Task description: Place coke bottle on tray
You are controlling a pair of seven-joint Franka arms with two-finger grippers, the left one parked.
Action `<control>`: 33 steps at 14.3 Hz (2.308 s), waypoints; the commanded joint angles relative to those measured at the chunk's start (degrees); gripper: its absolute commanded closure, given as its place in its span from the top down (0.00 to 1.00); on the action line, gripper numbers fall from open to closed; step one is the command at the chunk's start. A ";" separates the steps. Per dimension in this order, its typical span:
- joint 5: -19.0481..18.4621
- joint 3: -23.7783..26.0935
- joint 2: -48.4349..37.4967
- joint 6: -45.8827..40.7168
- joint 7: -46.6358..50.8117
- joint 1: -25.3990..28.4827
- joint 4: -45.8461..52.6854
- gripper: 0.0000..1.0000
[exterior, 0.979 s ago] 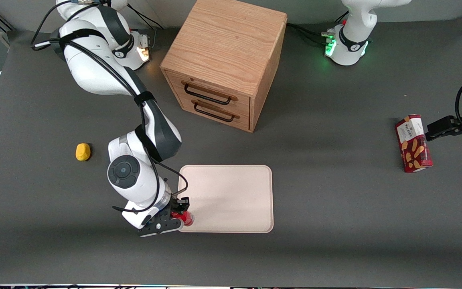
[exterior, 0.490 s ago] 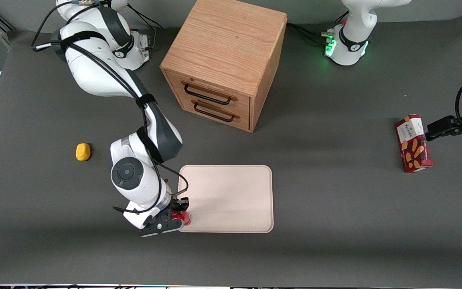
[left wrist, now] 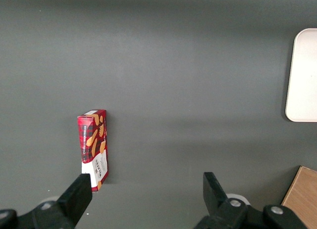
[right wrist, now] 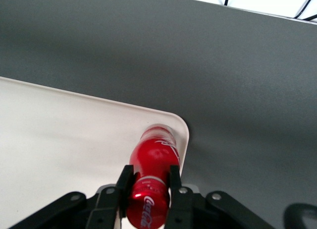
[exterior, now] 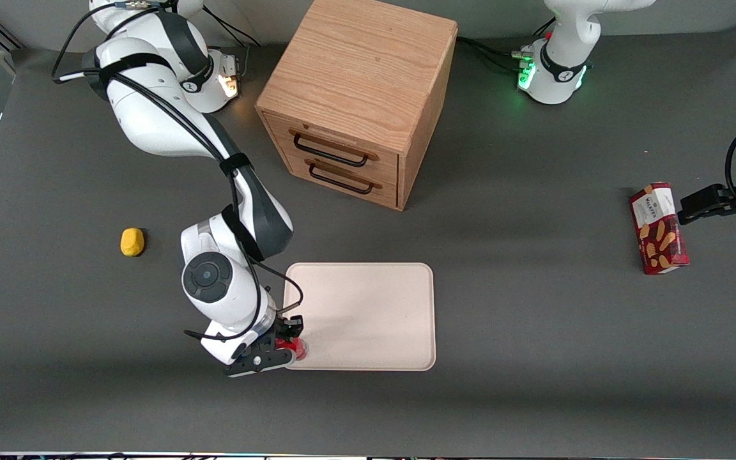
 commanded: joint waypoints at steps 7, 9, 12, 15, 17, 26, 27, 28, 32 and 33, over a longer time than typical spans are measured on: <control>-0.59 0.12 -2.20 4.42 0.94 -0.56 -2.51 1.00; -0.50 -0.15 -6.31 3.98 1.82 -1.78 -5.74 1.00; 0.11 -0.41 -17.63 3.90 6.99 -4.16 -17.05 1.00; 5.98 -3.55 -31.78 3.11 7.54 -5.48 -31.11 1.00; 8.29 -6.46 -39.44 -2.66 6.66 -5.48 -36.67 1.00; 7.68 -15.26 -63.71 -19.92 -0.46 -5.39 -51.36 1.00; 7.59 -15.44 -65.47 -20.62 -2.03 -5.39 -52.59 1.00; 7.59 -16.22 -66.45 -21.50 -2.48 -5.39 -52.78 1.00; 4.87 -17.81 -66.02 -22.91 -2.66 -5.39 -51.90 1.00; 3.73 -17.64 -64.97 -22.91 -2.14 -5.31 -50.68 1.00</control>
